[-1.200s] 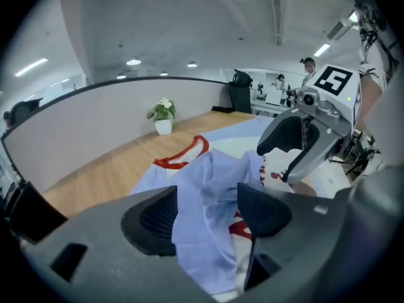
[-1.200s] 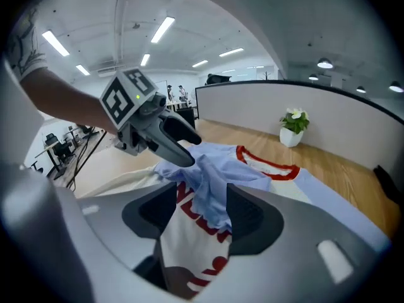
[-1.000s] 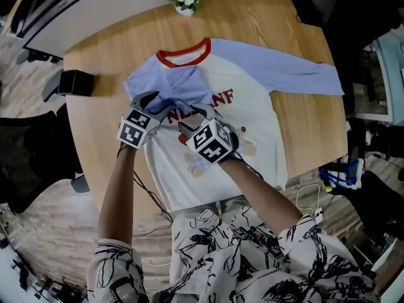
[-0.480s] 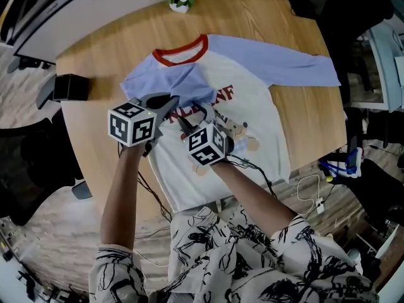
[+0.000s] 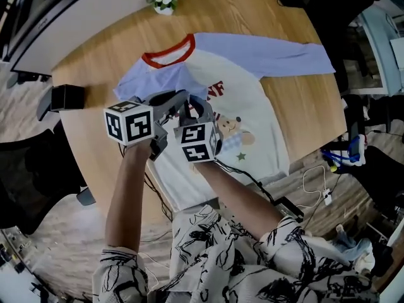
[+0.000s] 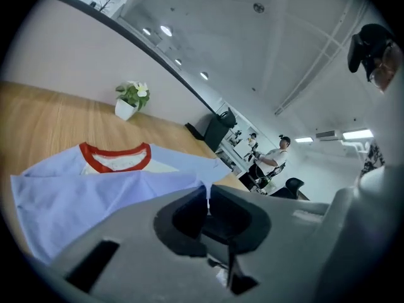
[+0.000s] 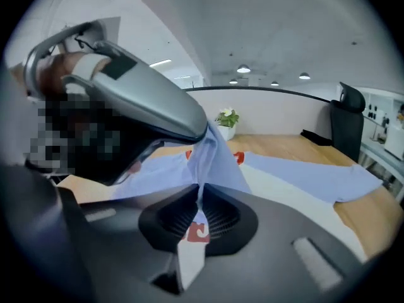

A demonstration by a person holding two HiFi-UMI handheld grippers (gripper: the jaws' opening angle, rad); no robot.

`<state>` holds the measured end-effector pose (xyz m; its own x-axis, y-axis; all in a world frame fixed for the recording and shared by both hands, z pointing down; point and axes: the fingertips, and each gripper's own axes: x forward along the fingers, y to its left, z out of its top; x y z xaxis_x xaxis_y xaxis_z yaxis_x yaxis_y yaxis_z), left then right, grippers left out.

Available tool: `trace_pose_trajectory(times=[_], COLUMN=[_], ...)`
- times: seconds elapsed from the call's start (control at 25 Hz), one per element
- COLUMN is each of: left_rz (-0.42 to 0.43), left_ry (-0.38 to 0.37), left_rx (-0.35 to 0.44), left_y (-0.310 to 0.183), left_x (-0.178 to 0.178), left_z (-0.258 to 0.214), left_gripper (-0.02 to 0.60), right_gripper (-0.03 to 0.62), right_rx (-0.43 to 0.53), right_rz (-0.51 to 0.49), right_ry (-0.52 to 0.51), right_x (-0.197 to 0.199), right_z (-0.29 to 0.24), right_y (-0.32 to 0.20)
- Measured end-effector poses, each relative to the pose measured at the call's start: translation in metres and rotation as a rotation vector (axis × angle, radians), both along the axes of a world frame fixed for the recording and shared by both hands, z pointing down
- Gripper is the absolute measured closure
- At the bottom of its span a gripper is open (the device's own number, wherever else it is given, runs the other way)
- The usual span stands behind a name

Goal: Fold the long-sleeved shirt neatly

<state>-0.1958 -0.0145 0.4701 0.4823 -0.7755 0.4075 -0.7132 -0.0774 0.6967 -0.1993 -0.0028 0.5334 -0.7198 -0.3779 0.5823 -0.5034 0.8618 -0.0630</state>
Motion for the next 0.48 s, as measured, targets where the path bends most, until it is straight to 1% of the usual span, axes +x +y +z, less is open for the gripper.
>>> trace_pose_trajectory(times=[0.08, 0.16, 0.24, 0.32, 0.36, 0.48], left_rz=[-0.011, -0.012, -0.006, 0.018, 0.037, 0.101], left_ry=[-0.067, -0.146, -0.197, -0.231, -0.241, -0.248], left_rx=[-0.028, -0.057, -0.085, -0.119, -0.138, -0.198], left_y=[-0.004, -0.014, -0.03, -0.048, -0.059, -0.094], left_x=[-0.006, -0.011, -0.011, -0.005, 0.002, 0.025], left_z=[0.003, 0.006, 0.007, 0.007, 0.008, 0.016], left_gripper=[0.566, 0.566, 0.566, 0.566, 0.566, 0.566], right_gripper=[0.563, 0.563, 0.563, 0.563, 0.563, 0.563], right_rx=[-0.044, -0.137, -0.231, -0.315, -0.364, -0.54], right_rz=[-0.027, -0.074, -0.136, -0.173, -0.174, -0.126], right_ry=[-0.029, -0.078, -0.129, -0.181, -0.207, -0.289], right_x=[0.011, 0.022, 0.032, 0.044, 0.051, 0.076], right_z=[-0.003, -0.007, -0.015, -0.023, -0.027, -0.028], right_y=[-0.002, -0.006, -0.012, -0.026, -0.036, -0.069])
